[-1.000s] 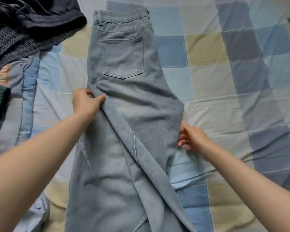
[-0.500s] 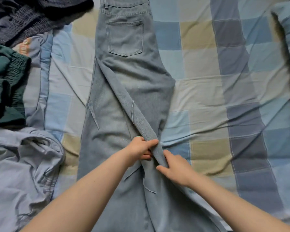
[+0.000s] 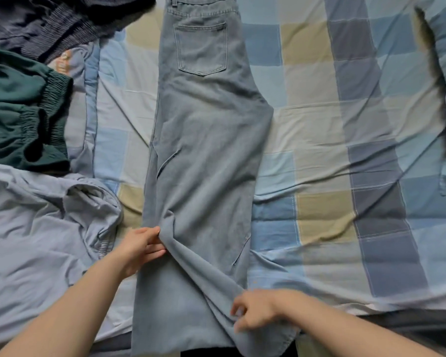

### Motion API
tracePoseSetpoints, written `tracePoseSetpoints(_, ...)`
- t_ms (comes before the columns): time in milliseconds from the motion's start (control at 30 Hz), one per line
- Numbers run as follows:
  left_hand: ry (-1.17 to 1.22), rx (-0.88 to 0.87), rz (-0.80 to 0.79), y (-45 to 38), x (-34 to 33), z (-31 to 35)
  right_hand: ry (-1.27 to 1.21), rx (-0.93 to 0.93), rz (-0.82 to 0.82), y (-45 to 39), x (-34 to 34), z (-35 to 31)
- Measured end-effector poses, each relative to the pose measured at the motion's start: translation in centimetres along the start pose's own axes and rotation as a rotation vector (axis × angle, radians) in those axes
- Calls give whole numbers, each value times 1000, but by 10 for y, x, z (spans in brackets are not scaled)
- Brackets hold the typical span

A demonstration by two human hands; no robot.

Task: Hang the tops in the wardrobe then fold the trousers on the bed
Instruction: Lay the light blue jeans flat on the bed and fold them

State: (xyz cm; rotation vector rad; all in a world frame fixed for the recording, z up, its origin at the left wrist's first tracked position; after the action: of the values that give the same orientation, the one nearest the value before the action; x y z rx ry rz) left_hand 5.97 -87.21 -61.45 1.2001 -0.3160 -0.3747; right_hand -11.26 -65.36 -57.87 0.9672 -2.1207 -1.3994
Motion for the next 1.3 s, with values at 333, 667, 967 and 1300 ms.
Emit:
tracePoseSetpoints(333, -171, 48, -213, 22, -24, -52, -957, -52, 181, -13, 18, -26)
tracePoseSetpoints(667, -232, 107, -357, 38, -1, -99, -1116, -296, 602, -34, -9, 21)
tracePoseSetpoints(967, -295, -35, -316, 76, 10, -151, -1249, -173, 769, -32, -47, 21)
tracePoseSetpoints(1300, -308, -95, -232, 99, 68, -176, -1303, 34, 587, -1, -98, 37)
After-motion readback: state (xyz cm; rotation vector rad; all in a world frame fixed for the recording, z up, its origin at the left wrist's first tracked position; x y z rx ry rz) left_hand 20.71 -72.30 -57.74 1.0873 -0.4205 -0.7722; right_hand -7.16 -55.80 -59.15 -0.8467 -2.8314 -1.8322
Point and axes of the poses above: each hand's wrist, its own y-axis away from the middle knuckle, its own x-axis out of the back of the hand, z = x × y, the point moved 1 cm from there along -y, towards the middle knuckle, and after that the axes turned 3 degrees about z, right-handed, at the moved point
